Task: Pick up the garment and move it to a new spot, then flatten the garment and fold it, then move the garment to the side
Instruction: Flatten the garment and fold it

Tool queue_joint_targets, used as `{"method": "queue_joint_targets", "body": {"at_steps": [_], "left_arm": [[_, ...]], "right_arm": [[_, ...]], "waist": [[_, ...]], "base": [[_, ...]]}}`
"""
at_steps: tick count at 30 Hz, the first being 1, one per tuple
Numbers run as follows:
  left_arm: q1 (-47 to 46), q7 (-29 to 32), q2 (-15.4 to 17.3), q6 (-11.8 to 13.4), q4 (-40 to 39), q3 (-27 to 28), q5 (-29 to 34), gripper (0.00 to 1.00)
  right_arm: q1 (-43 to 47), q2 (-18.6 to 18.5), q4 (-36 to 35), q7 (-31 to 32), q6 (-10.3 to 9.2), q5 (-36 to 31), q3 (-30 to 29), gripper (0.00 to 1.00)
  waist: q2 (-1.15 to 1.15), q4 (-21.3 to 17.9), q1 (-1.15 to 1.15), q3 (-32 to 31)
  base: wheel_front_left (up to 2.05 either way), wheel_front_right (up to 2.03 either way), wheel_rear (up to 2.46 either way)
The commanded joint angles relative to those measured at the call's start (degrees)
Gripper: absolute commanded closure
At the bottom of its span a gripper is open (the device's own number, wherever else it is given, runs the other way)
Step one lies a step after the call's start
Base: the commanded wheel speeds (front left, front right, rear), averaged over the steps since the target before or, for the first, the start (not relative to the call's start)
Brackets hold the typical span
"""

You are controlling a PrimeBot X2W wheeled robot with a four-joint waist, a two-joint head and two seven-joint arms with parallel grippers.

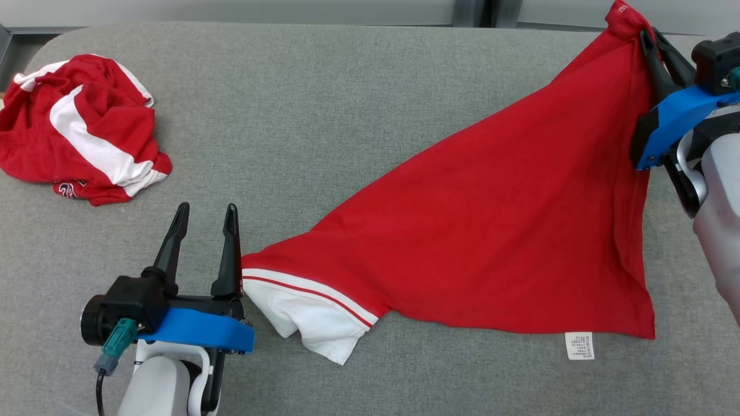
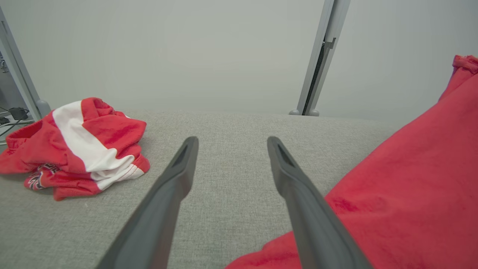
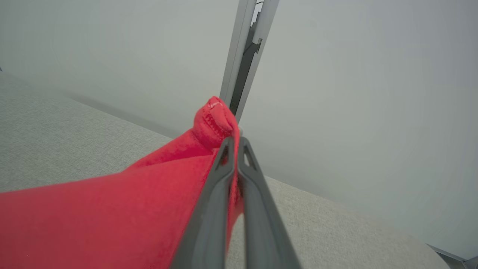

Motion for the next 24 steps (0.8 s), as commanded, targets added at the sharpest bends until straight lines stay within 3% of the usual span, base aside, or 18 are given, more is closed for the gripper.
{"method": "queue_joint_targets", "body": {"at_steps": [1, 4, 5, 6, 7, 14, 24], "left_arm": [[-0.3, 0.0, 0.2, -0.2, -0.2, 0.0, -0.3, 0.00], [-0.2, 0.0, 0.2, 0.1, -0.4, -0.2, -0.4, 0.00], [-0.2, 0.0, 0.2, 0.1, -0.4, -0.3, -0.5, 0.00], [-0.3, 0.0, 0.2, 0.1, -0.3, -0.4, -0.5, 0.00], [-0.4, 0.0, 0.2, 0.2, -0.3, -0.4, -0.5, 0.00], [0.5, 0.0, 0.2, 0.1, 0.0, 0.6, 0.4, 0.00], [3.9, 0.0, 0.2, -0.7, -0.2, 3.2, 2.4, 0.00]], "right_arm": [[-1.2, 0.3, 0.5, -0.3, -0.10, -1.3, -1.0, 1.00], [-1.7, 0.4, 1.5, -0.5, -0.10, -3.2, -3.3, 1.00], [-1.6, 0.7, 1.7, -0.6, -0.10, -3.9, -3.8, 0.84], [-1.4, 1.3, 2.0, -0.6, -0.10, -4.2, -4.3, 0.05], [-1.1, 1.5, 2.6, -0.6, -0.10, -4.5, -4.8, 0.00], [1.8, 3.1, 1.3, -0.7, -0.09, -6.0, -7.8, 0.00], [21.2, 5.2, -21.4, -0.7, -0.08, -7.6, -18.2, 0.00]], "waist": [[0.00, 0.2, 0.00, 0.1], [0.00, 0.5, 0.00, 0.3], [0.00, 0.6, 0.00, 0.4], [0.00, 0.7, 0.00, 0.5], [0.00, 0.7, 0.00, 0.5], [0.00, -0.8, 0.00, -0.7], [0.00, -4.7, 0.00, -5.5]], "base": [[0.00, 0.00, 0.00], [0.00, 0.00, 0.00], [0.00, 0.00, 0.00], [0.00, 0.00, 0.00], [0.00, 0.00, 0.00], [0.00, 0.00, 0.00], [0.00, 0.00, 0.00]]}}
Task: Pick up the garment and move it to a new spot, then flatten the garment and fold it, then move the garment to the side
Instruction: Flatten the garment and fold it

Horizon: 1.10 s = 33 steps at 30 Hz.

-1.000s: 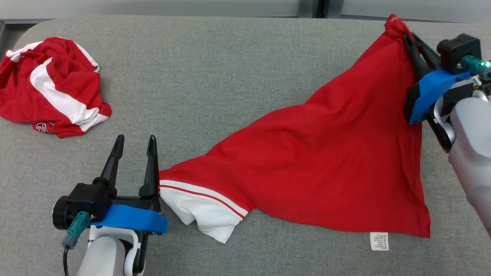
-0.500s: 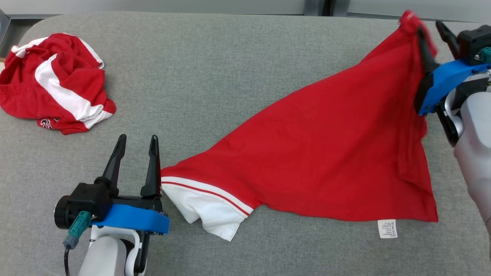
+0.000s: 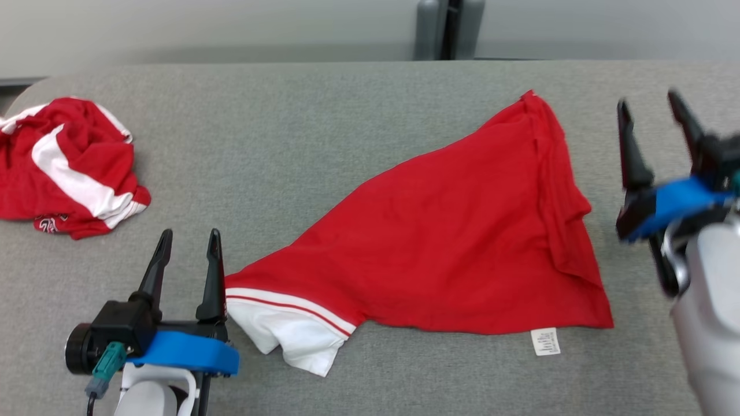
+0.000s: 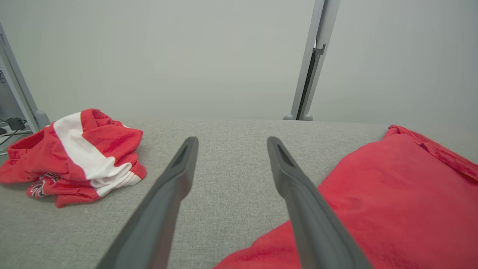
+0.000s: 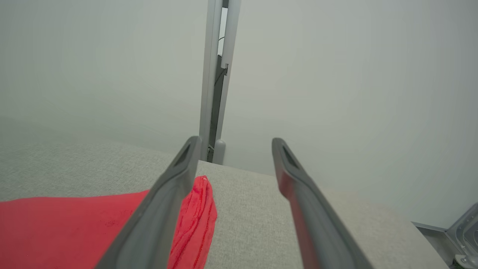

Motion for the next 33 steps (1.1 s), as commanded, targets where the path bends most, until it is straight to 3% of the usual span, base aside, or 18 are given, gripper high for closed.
{"method": "queue_joint_targets", "body": {"at_steps": [1, 6, 12, 20, 30, 31, 32, 33], "left_arm": [[1.4, 0.0, 0.2, -0.3, -0.3, 0.7, 0.6, 0.00], [3.5, 0.0, 0.2, -0.9, -0.7, 2.3, 1.3, 0.00], [4.8, 0.0, 0.2, -1.2, -0.6, 3.4, 1.8, 0.00], [4.3, 0.0, 0.2, -1.3, -0.7, 2.8, 1.8, 0.00], [3.0, 0.0, 0.2, -1.2, -0.7, 1.7, 1.2, 0.00], [3.0, 0.0, 0.2, -1.1, -0.6, 1.7, 1.2, 0.00], [3.0, 0.0, 0.2, -1.0, -0.6, 1.7, 1.2, 0.00], [3.0, 0.0, 0.2, -1.0, -0.6, 1.7, 1.2, 0.00]], "right_arm": [[5.4, 1.4, -3.7, 0.0, -0.06, -0.7, -1.6, 0.00], [17.7, 4.7, -13.1, 0.0, -0.05, -2.0, -5.2, 0.00], [28.0, 8.2, -18.5, 0.0, -0.05, -2.8, -5.0, 0.00], [32.2, 9.7, -15.4, 0.0, -0.05, -2.1, -2.9, 0.00], [29.8, 9.5, -4.2, 0.5, -0.05, -2.9, -3.6, 0.00], [29.5, 9.6, -3.0, 0.7, -0.05, -2.6, -3.4, 0.39], [29.3, 9.8, -1.8, 0.8, -0.06, -2.3, -3.0, 1.00], [29.3, 9.8, -1.8, 0.8, -0.06, -2.3, -3.0, 1.00]], "waist": [[0.00, -1.6, 0.00, -1.7], [0.00, -3.1, 0.00, -2.9], [0.00, -4.1, 0.00, -3.9], [0.00, -3.7, 0.00, -3.8], [0.00, -2.2, 0.00, -2.3], [0.00, -2.1, 0.00, -2.2], [0.00, -2.1, 0.00, -2.2], [0.00, -2.1, 0.00, -2.2]], "base": [[0.00, 0.00, 0.00], [0.00, 0.00, 0.00], [0.00, 0.00, 0.00], [0.00, 0.00, 0.00], [0.00, 0.00, 0.00], [0.00, 0.00, 0.00], [0.00, 0.00, 0.00], [0.00, 0.00, 0.00]]}}
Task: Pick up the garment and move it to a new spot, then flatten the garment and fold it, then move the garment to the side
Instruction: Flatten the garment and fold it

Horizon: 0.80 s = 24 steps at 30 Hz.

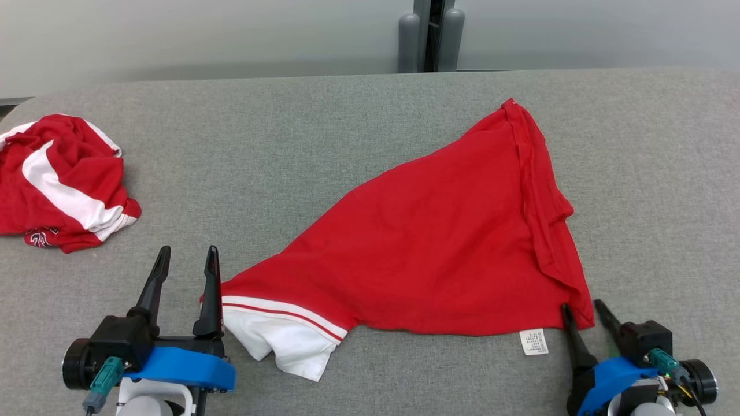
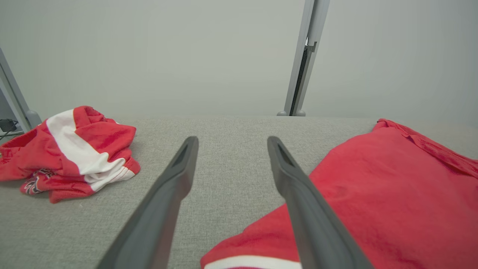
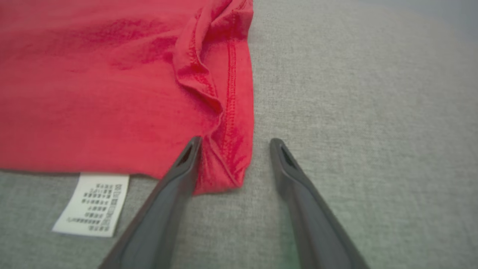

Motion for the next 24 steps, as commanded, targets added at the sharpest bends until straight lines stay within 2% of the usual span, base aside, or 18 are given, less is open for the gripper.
{"method": "queue_joint_targets", "body": {"at_steps": [1, 4, 6, 11, 16, 17, 18, 20, 24], "left_arm": [[-0.2, 0.0, 0.2, 0.3, 0.0, 0.3, -0.2, 0.00], [0.1, 0.0, 0.2, 0.3, -0.1, 0.5, -0.1, 0.00], [0.5, 0.0, 0.2, 0.4, -0.1, 0.8, 0.0, 0.00], [0.7, 0.0, 0.2, 0.4, 0.0, 0.8, 0.1, 0.00], [0.7, 0.0, 0.2, 0.4, 0.1, 0.4, -0.2, 0.00], [0.7, 0.0, 0.2, 0.4, 0.1, 0.3, -0.2, 0.00], [0.7, 0.0, 0.2, 0.4, 0.2, 0.2, -0.3, 0.00], [0.6, 0.0, 0.2, 0.3, 0.2, 0.1, -0.4, 0.00], [0.7, 0.0, 0.2, 0.2, 0.4, 0.0, -0.3, 0.00]], "right_arm": [[-0.7, 0.5, 2.5, 0.5, -0.04, 0.8, 1.0, 1.00], [-1.2, 0.2, 3.3, 0.3, -0.06, 1.6, 0.5, 1.00], [-1.8, -1.8, 3.5, -0.1, -0.09, 2.4, -2.9, 1.00], [-0.9, -3.6, 2.4, -0.4, -0.07, 2.5, -8.8, 1.00], [0.1, -3.8, 1.9, -0.5, -0.07, 1.8, -12.3, 1.00], [0.2, -3.4, 1.5, -0.5, -0.07, 1.6, -12.8, 0.89], [0.3, -3.3, 1.4, -0.5, -0.07, 1.4, -13.1, 0.00], [0.2, -2.6, 0.1, -0.4, -0.07, 0.9, -13.6, 0.00], [0.9, -0.9, -7.9, -0.4, -0.07, -0.3, -15.0, 0.00]], "waist": [[0.00, -0.1, 0.01, 0.1], [0.00, -0.3, 0.01, 0.0], [0.00, -1.0, 0.01, -0.2], [0.00, -2.0, 0.01, -0.6], [0.00, -2.4, 0.01, -0.7], [0.00, -2.5, 0.01, -0.7], [0.00, -2.5, 0.01, -0.6], [0.00, -2.6, 0.01, -0.8], [0.00, -2.6, 0.01, -1.2]], "base": [[0.00, 0.00, 0.00], [0.00, 0.00, 0.00], [0.00, 0.00, 0.00], [0.00, 0.00, 0.00], [0.00, 0.00, 0.00], [0.00, 0.00, 0.00], [0.00, 0.00, 0.00], [0.00, 0.00, 0.00], [0.00, 0.00, 0.00]]}}
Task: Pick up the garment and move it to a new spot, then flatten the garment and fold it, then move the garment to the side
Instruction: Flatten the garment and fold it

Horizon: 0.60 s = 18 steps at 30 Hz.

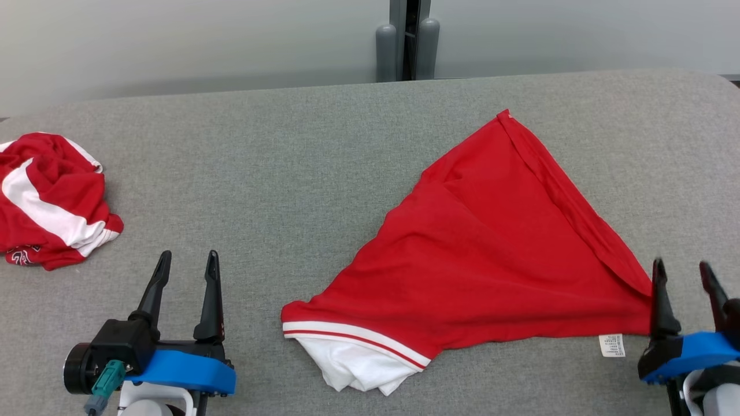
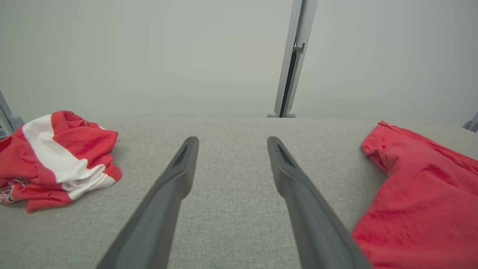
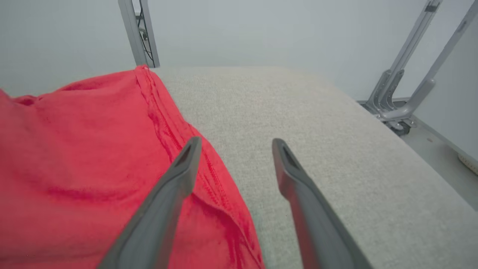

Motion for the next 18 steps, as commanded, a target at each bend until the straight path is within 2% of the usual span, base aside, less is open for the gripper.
{"method": "queue_joint_targets", "body": {"at_steps": [1, 4, 9, 13, 18], "left_arm": [[0.2, 0.0, 0.2, -0.1, 0.1, 0.1, -0.2, 0.00], [0.4, 0.0, 0.2, -0.3, 0.1, 0.3, 0.1, 0.00], [0.4, 0.0, 0.2, -0.4, 0.2, 0.1, 0.2, 0.00], [0.1, 0.0, 0.2, -0.4, 0.3, -0.2, 0.3, 0.00], [-0.2, 0.0, 0.2, -0.5, 0.6, -0.9, 0.2, 0.00]], "right_arm": [[1.3, 1.0, -3.6, 0.0, -0.09, -0.7, -0.3, 0.00], [2.5, 2.7, -11.5, 0.0, -0.09, -1.0, 0.3, 0.00], [4.2, 4.6, -21.3, 0.0, -0.08, 0.2, 4.7, 0.00], [5.2, 5.5, -25.0, 0.0, -0.07, 1.1, 8.6, 0.00], [6.4, 6.2, -24.8, 0.0, -0.08, 1.5, 12.4, 0.00]], "waist": [[0.00, 0.0, 0.00, -0.2], [0.00, 0.0, 0.00, -0.6], [0.00, 0.0, 0.00, -1.0], [0.00, 0.0, 0.00, -1.2], [0.00, 0.3, 0.00, -1.6]], "base": [[0.00, 0.00, 0.00], [0.00, 0.00, 0.00], [0.00, 0.00, 0.00], [0.00, 0.00, 0.00], [0.00, 0.00, 0.00]]}}
